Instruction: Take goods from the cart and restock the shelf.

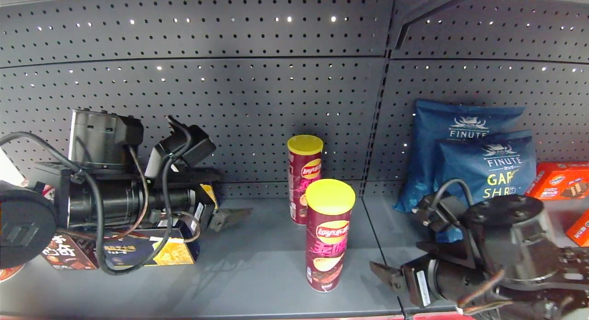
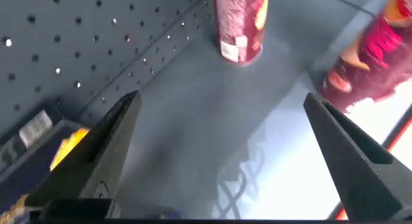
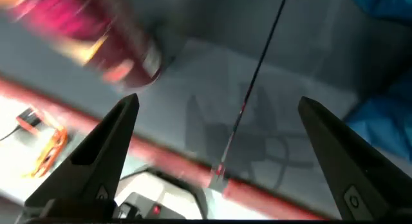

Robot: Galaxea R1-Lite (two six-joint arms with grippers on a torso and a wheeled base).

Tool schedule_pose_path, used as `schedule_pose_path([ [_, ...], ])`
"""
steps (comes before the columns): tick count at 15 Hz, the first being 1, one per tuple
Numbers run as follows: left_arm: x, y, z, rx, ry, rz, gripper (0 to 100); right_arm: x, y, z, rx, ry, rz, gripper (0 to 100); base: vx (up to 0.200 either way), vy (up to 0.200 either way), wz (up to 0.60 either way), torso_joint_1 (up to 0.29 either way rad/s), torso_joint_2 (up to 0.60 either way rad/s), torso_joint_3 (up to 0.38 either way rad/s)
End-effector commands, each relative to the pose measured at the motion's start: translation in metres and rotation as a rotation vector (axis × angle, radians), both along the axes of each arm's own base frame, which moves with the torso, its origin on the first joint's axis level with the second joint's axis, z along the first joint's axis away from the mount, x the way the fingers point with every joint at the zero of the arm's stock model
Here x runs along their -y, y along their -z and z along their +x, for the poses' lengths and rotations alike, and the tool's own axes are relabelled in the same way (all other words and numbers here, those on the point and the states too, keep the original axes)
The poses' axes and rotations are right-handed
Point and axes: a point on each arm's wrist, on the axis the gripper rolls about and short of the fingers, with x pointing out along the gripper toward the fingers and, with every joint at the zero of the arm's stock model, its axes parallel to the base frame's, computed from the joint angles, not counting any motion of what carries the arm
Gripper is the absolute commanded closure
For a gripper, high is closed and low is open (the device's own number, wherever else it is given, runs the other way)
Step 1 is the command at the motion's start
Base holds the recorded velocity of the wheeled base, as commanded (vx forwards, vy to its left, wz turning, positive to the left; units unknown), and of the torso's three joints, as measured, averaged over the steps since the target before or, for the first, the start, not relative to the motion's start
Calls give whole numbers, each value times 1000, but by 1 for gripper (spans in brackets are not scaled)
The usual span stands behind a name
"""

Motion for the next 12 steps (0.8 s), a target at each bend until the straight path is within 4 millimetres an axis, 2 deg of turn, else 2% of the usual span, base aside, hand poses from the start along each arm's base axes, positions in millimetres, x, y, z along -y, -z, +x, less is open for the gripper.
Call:
schedule_pose_path([
  [1, -6, -8, -13, 33, -12, -6, 0, -18, 18, 28, -42, 37, -54, 0, 0, 0, 0, 0, 0, 0],
  [4, -11, -18, -9, 69, -34, -15, 0, -29, 27, 36, -58, 29, -72, 0, 0, 0, 0, 0, 0, 0],
  [12, -15, -18, -7, 72, -48, -11, 0, -47, 30, 45, -54, 4, -72, 0, 0, 0, 0, 0, 0, 0],
])
